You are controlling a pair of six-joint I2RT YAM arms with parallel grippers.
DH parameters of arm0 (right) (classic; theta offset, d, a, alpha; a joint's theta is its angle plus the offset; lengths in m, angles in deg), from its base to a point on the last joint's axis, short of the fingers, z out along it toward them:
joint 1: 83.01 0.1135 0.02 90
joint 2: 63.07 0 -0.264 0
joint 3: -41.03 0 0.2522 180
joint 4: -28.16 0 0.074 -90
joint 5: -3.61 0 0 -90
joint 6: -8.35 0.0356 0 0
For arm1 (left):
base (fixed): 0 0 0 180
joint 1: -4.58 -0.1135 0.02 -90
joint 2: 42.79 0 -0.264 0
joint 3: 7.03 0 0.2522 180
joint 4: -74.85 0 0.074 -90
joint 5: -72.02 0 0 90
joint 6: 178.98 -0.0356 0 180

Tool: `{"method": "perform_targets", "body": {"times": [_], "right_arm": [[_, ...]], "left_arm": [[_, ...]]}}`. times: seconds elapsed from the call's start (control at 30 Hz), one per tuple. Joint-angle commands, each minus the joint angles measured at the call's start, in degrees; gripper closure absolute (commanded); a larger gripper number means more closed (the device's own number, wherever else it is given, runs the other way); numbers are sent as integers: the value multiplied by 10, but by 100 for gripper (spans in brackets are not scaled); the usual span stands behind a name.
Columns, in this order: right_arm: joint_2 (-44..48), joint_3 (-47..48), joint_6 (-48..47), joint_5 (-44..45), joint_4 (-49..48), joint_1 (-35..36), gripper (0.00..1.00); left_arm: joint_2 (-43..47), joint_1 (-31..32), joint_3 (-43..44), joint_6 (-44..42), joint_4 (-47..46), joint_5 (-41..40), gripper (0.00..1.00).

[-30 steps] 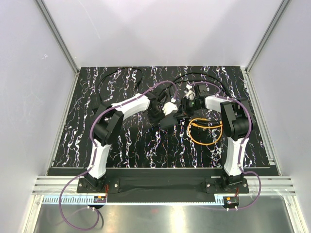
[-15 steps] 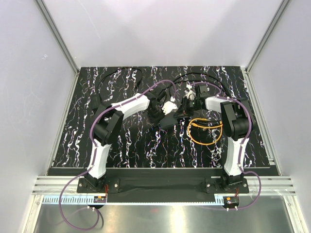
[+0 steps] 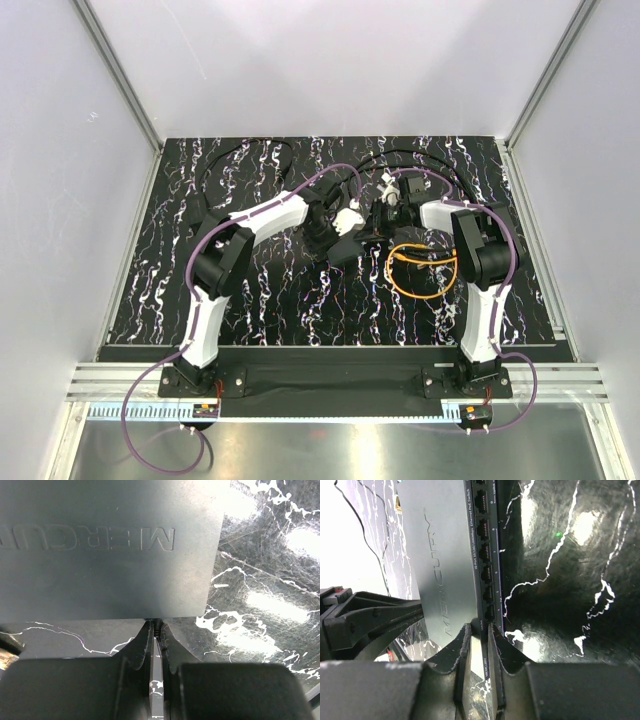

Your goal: Insert the plug into the switch port

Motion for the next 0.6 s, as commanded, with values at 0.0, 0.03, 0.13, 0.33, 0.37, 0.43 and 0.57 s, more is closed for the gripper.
{"method": "perform_targets", "body": {"times": [0.0, 0.03, 0.13, 0.33, 0.37, 0.43, 0.57], "right_arm": [[-5, -9, 33, -72, 1, 63, 79], [-6, -7, 29, -71, 9, 63, 79], [2, -15, 24, -65, 15, 62, 79], [14, -25, 18, -54, 22, 62, 78], [16, -26, 18, -52, 24, 61, 77], [21, -33, 19, -53, 28, 62, 77], [36, -64, 38, -68, 5, 62, 75]], "left_arm": [[10, 20, 35, 7, -146, 100, 94], [16, 20, 29, 3, -143, 99, 90], [46, 17, -5, -4, -127, 95, 74], [131, -16, -81, -16, -105, 110, 67], [141, -23, -88, -21, -89, 111, 66], [161, -29, -109, -34, -76, 121, 65], [222, -62, -146, -35, -56, 139, 59]]}}
